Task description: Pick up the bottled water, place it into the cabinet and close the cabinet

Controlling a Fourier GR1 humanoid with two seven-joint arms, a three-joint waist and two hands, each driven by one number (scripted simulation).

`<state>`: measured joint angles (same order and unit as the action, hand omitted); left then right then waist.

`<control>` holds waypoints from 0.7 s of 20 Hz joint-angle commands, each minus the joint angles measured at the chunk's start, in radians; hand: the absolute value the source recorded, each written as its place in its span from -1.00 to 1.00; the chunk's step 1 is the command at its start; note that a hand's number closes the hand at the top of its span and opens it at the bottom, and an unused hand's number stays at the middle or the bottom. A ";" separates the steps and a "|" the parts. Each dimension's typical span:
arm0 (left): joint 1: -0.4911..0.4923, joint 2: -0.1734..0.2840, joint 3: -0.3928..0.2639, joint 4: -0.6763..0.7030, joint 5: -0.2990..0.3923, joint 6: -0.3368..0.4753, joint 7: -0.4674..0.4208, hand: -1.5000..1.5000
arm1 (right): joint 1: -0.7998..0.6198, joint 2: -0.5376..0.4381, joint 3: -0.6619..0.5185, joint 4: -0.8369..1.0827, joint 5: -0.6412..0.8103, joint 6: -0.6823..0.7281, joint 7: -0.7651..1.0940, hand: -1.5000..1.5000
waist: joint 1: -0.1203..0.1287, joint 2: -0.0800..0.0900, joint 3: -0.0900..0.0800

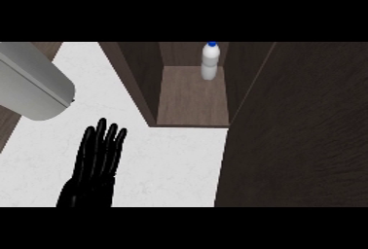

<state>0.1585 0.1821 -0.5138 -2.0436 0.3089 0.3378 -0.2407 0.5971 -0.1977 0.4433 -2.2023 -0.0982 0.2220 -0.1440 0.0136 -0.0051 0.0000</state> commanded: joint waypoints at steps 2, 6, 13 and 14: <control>0.184 0.077 0.025 -0.182 0.025 -0.012 -0.034 -1.00 | 0.001 -0.100 0.049 -0.061 0.042 0.081 0.044 1.00 | 0.005 -0.002 -0.001; 0.303 0.143 0.099 -0.218 0.073 -0.084 -0.109 -1.00 | -0.034 -0.084 0.171 -0.118 0.095 0.074 0.137 1.00 | 0.010 0.000 -0.002; 0.450 0.192 0.217 -0.272 0.198 -0.190 -0.173 -1.00 | -0.032 -0.078 0.281 -0.210 0.199 0.071 0.171 1.00 | 0.005 -0.003 -0.003; 0.427 0.193 0.227 -0.269 0.213 -0.194 -0.156 -1.00 | -0.105 -0.024 0.310 -0.102 0.242 0.056 0.145 1.00 | 0.008 0.000 -0.002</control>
<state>0.5416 0.3535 -0.3346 -2.2906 0.4674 0.1859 -0.3870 0.5428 -0.3069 0.5382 -2.3152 0.0850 0.2782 -0.0114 0.0223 0.0041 0.0019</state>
